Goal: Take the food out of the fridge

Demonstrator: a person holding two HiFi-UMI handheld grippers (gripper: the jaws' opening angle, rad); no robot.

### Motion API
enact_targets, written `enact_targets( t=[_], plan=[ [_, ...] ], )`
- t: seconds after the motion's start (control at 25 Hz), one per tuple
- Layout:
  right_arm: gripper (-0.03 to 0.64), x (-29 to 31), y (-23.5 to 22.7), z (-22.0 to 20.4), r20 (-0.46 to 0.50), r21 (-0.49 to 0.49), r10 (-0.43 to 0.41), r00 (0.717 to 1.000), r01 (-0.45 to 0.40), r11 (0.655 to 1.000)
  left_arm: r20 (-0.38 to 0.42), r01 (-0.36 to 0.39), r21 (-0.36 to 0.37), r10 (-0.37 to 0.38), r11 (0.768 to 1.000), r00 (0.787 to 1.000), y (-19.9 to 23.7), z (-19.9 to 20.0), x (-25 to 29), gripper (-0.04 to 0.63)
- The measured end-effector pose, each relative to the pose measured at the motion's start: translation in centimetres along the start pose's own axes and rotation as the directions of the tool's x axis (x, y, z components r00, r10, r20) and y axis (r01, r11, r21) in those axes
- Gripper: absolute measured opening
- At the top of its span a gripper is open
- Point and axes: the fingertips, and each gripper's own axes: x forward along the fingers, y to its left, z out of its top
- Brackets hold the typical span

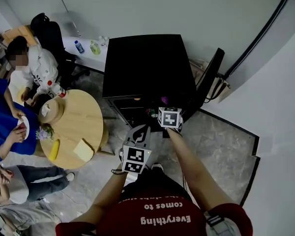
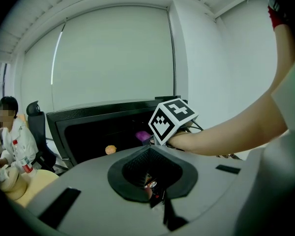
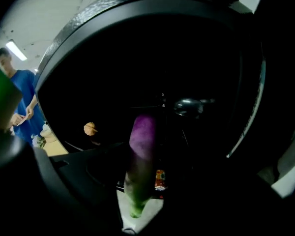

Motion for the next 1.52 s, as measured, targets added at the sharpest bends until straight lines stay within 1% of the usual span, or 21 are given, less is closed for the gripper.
enact_targets(
  t=[0.12, 0.16, 0.52, 0.76, 0.96, 1.32, 1.52],
  plan=[
    [0.218, 0.3, 0.2, -0.4, -0.009, 0.026, 0.016, 1.000, -0.016, 1.000, -0.004, -0.005, 0.000, 0.005, 1.000, 1.000, 0.4, -0.1, 0.0, 0.002],
    [0.201, 0.3, 0.2, -0.5, -0.007, 0.027, 0.019, 1.000, -0.019, 0.999, -0.004, -0.005, -0.001, 0.005, 1.000, 1.000, 0.4, -0.2, 0.0, 0.002],
    [0.196, -1.4, 0.5, -0.7, 0.010, 0.074, 0.069, 0.998, -0.070, 0.995, 0.012, -0.019, -0.002, 0.019, 1.000, 1.000, 0.8, 0.5, -0.3, 0.002],
    [0.195, -4.1, 1.1, -1.6, 0.026, 0.116, 0.104, 0.994, -0.106, 0.988, 0.047, -0.028, -0.005, 0.028, 1.000, 0.998, 0.8, 1.5, -0.8, 0.002],
    [0.195, -7.2, 1.7, -2.4, 0.055, 0.155, 0.154, 0.987, -0.161, 0.975, 0.067, -0.021, -0.008, 0.021, 1.000, 0.997, 0.0, 2.2, -1.5, 0.002],
    [0.195, -12.8, 2.4, -3.9, 0.119, 0.205, 0.186, 0.975, -0.208, 0.956, 0.080, -0.004, 0.000, 0.004, 1.000, 0.997, -1.7, 1.9, -2.4, 0.002],
    [0.195, -16.9, 3.0, -4.3, 0.169, 0.192, 0.208, 0.963, -0.239, 0.952, 0.085, -0.006, -0.004, 0.006, 1.000, 0.996, -2.2, 2.0, -2.9, 0.002]
  ],
)
